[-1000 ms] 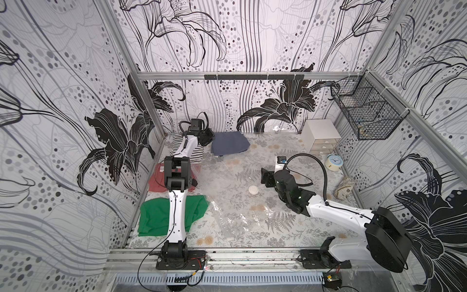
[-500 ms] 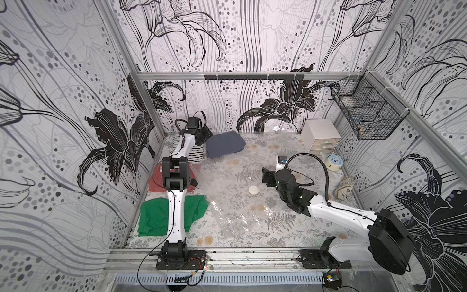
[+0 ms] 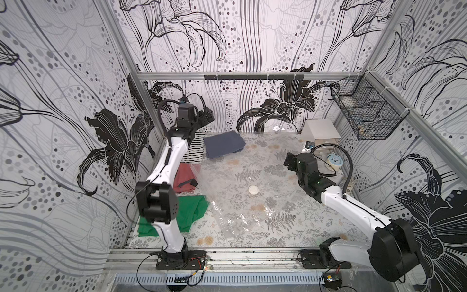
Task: Take the tank top out of the vacuum bag
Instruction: Reset both arms
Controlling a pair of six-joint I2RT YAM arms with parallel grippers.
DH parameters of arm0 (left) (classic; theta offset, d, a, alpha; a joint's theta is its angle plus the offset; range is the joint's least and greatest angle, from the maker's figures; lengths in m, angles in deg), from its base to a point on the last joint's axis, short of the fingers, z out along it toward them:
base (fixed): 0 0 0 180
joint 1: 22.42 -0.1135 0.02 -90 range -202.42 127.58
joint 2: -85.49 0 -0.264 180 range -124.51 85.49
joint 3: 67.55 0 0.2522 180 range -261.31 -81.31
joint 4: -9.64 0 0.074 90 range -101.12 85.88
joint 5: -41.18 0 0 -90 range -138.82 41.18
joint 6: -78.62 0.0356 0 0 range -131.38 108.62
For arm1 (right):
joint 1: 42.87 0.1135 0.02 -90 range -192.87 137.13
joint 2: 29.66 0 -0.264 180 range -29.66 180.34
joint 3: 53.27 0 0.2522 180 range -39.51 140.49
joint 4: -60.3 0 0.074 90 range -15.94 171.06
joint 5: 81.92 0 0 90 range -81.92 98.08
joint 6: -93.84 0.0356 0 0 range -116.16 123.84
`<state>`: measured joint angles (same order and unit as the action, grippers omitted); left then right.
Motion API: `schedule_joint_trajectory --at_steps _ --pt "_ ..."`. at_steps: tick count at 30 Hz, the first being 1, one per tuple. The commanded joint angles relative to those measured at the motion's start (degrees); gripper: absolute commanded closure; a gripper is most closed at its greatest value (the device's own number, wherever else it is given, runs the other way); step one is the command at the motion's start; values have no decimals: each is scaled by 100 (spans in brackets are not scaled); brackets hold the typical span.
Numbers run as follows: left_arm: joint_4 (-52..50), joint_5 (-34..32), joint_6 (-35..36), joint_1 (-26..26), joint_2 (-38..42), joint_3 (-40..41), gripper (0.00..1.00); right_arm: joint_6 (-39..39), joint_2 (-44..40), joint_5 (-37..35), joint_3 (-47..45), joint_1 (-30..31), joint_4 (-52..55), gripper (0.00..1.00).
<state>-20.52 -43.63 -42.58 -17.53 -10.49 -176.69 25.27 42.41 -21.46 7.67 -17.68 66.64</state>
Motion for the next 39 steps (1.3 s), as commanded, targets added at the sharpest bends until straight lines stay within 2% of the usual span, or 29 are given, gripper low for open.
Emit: schedule_joint_trajectory --at_steps 1,4,6,8,11,13,15,18,20,21,25,31,36,39 --pt "1294 -1054 706 300 1184 1596 1 -782 -174 -490 -136 -4 -400 6" --pt "2088 -1722 1061 578 2345 3469 1 -1368 -242 -767 -534 -14 -988 6" --pt "2617 -2326 1490 804 2961 4565 1 -1484 -361 -745 -939 -14 -1381 7" --pt "3052 -2602 1979 908 3396 5457 1 -1519 -434 -628 -1200 -14 -1495 7" --pt "2716 -3397 2380 979 3960 6190 1 -1517 -447 -741 -1371 -14 -1289 7" --pt "2329 -4117 2324 979 4268 6519 1 -1511 -486 -911 -1433 -12 -1073 7" --pt "2322 -4468 2437 980 4642 6966 1 -1476 -544 -987 -1543 -14 -946 6" --pt "3072 -4630 2452 977 5240 7842 1 -1495 -473 -1078 -1681 -48 -974 6" --pt "4104 -4649 2640 918 5381 8524 1 -1372 -360 -1085 -1713 -134 -941 7" --pt "4500 -4681 2622 832 5389 8772 1 -1273 -366 -1118 -1684 -208 -869 7" --pt "5006 -4172 2345 293 5172 9061 1 -1120 -554 -1204 -1932 -612 -1114 7" --pt "6804 -3508 2082 -229 3740 9203 1 -864 -566 -1201 -2464 -1347 -1556 6" --pt "7922 -2936 1872 -697 2690 9121 1 -1212 -168 -1184 -2652 -1503 -2450 6" --pt "8566 -2723 1993 -805 1862 8957 1 -1256 271 -875 -2517 -1615 -2580 6"
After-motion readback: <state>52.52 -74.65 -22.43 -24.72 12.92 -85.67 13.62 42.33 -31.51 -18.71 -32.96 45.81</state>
